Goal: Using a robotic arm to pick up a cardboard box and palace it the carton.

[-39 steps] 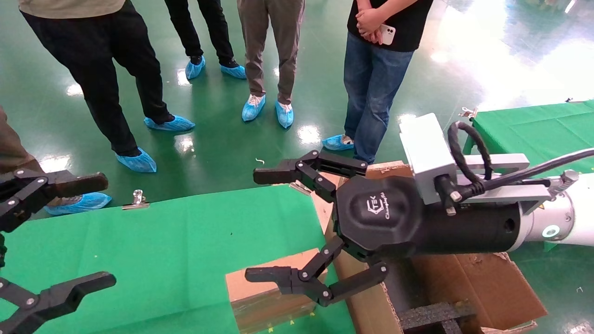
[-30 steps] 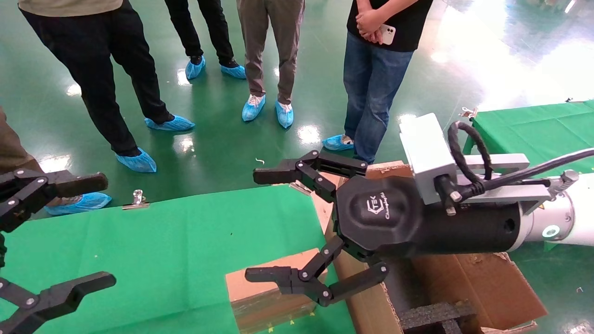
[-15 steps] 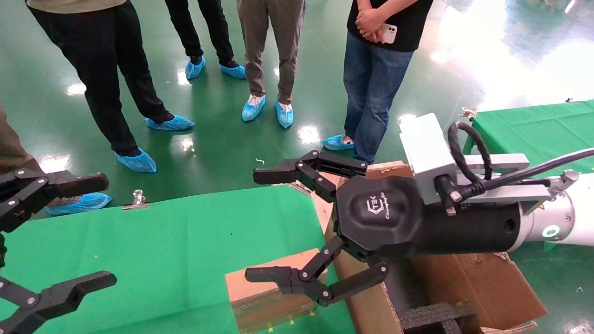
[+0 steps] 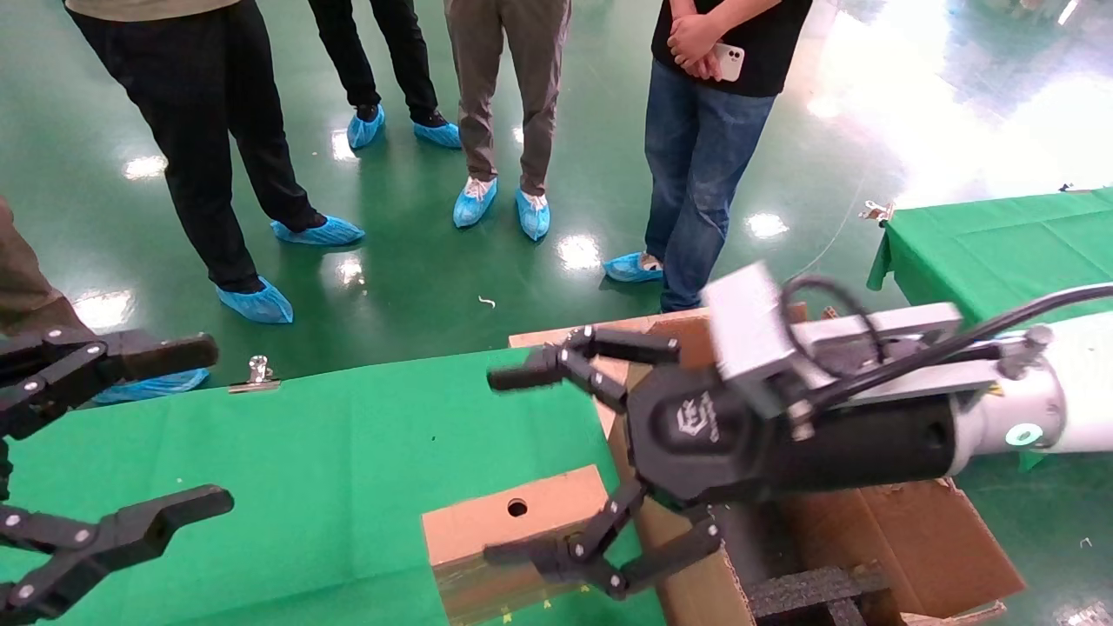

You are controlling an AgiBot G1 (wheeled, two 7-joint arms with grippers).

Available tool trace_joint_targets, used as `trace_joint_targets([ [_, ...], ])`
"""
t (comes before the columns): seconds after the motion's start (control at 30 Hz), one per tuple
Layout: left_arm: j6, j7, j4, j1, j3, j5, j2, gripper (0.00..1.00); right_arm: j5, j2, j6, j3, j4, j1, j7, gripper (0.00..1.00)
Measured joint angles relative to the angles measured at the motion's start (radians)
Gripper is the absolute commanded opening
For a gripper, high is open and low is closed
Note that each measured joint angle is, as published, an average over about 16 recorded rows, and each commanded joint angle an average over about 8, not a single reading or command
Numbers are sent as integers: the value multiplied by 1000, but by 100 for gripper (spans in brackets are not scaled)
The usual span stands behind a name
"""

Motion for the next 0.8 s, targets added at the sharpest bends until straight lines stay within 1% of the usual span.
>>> trace_joint_targets([
  [0.17, 0, 0, 0, 0, 0, 0, 0, 0, -114, -28, -25, -91, -24, 84, 12, 100],
  [0.33, 0, 0, 0, 0, 0, 0, 0, 0, -213, -74, -37, -194, -69, 162, -2, 100],
  [0.57, 0, 0, 0, 0, 0, 0, 0, 0, -304, -146, -37, -325, -157, 249, -62, 100],
  [0.8, 0, 0, 0, 0, 0, 0, 0, 0, -376, -214, -34, -432, -250, 320, -133, 100],
])
